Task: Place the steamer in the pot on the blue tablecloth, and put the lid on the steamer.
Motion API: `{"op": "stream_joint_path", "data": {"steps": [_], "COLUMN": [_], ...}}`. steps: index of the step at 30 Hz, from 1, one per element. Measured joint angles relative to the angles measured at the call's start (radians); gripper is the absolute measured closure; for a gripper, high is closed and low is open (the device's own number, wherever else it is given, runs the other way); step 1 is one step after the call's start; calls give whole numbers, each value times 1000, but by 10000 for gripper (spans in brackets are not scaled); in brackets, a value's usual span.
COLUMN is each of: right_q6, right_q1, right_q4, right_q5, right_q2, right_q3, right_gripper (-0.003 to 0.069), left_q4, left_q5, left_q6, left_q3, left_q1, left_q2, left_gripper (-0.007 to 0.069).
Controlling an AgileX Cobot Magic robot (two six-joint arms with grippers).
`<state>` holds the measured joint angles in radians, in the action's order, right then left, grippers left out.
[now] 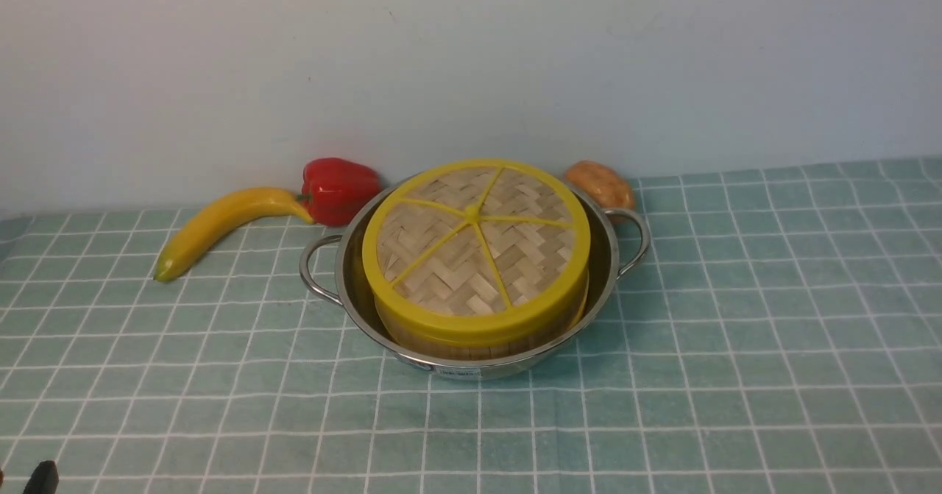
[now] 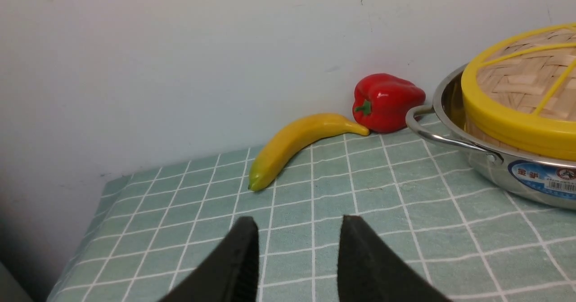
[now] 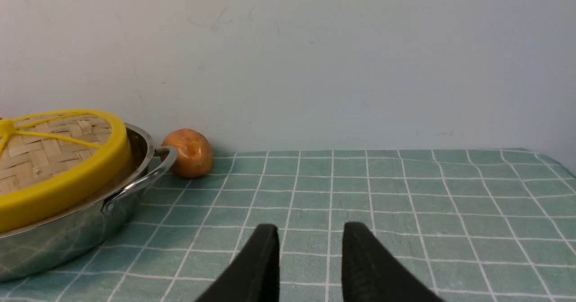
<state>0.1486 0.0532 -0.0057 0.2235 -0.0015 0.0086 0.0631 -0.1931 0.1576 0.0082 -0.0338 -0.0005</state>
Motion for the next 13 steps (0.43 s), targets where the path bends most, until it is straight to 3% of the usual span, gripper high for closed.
{"op": "stream_joint_path", "data": {"steps": [13], "right_q6": [7], "right_q1": [0], "right_q4": [0], "right_q5": [0], "right_q2": [0], "right_q3": [0], "right_gripper": [419], "left_q4": [0], "left_q5": [2], "left_q6": [0], "left_q3": [0], "left_q1": [0], "left_q2": [0], "left_gripper": [382]}}
